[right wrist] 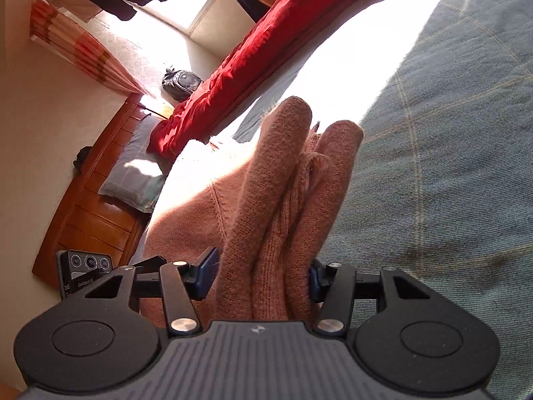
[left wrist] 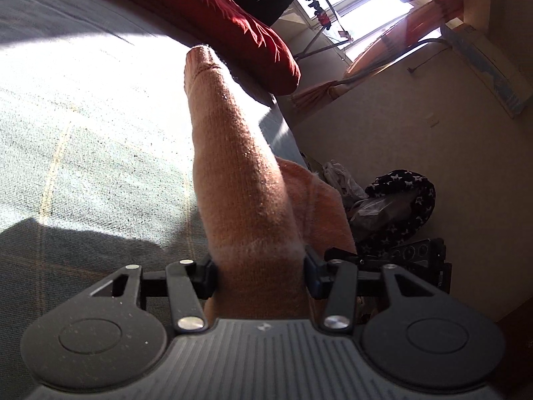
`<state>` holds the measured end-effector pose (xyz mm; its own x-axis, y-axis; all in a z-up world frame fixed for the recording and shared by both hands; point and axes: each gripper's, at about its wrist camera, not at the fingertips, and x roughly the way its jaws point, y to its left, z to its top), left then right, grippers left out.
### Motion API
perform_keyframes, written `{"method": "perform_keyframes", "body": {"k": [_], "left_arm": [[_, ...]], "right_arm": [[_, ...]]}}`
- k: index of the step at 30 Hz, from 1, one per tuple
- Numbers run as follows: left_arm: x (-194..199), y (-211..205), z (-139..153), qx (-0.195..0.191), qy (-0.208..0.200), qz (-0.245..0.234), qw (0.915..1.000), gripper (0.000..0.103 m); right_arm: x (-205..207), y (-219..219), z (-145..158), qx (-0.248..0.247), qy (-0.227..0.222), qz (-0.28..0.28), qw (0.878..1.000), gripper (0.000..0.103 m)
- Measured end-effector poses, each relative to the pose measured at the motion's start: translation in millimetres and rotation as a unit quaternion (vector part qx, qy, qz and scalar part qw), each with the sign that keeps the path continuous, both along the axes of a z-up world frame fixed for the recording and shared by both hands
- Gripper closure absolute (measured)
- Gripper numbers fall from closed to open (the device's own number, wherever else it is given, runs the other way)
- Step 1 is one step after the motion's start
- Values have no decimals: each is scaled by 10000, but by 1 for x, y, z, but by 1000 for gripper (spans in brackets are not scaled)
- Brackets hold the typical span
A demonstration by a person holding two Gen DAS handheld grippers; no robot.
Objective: Fold clothes
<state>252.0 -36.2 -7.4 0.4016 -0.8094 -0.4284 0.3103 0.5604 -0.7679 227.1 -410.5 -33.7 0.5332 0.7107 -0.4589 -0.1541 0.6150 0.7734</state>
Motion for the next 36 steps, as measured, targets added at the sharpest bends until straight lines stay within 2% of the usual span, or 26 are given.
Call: {"method": "perform_keyframes", "body": {"k": [12, 20, 28, 36], "left_arm": [[-14, 80, 4, 8, -84, 495, 9987, 55], [-27, 158, 8, 28, -134, 1000, 9949, 55], [-45, 243, 18, 129, -211, 1585, 9871, 55], [-59, 325, 26, 258, -249, 2182, 9753, 55]], "right_arm": [[23, 85, 23, -329, 26, 485, 9983, 42], [44, 170, 39, -441, -6, 947, 9945, 39], [72, 268, 51, -411, -25, 1501, 9878, 38], [96, 368, 54, -304, 63, 1971, 9799, 38]]}}
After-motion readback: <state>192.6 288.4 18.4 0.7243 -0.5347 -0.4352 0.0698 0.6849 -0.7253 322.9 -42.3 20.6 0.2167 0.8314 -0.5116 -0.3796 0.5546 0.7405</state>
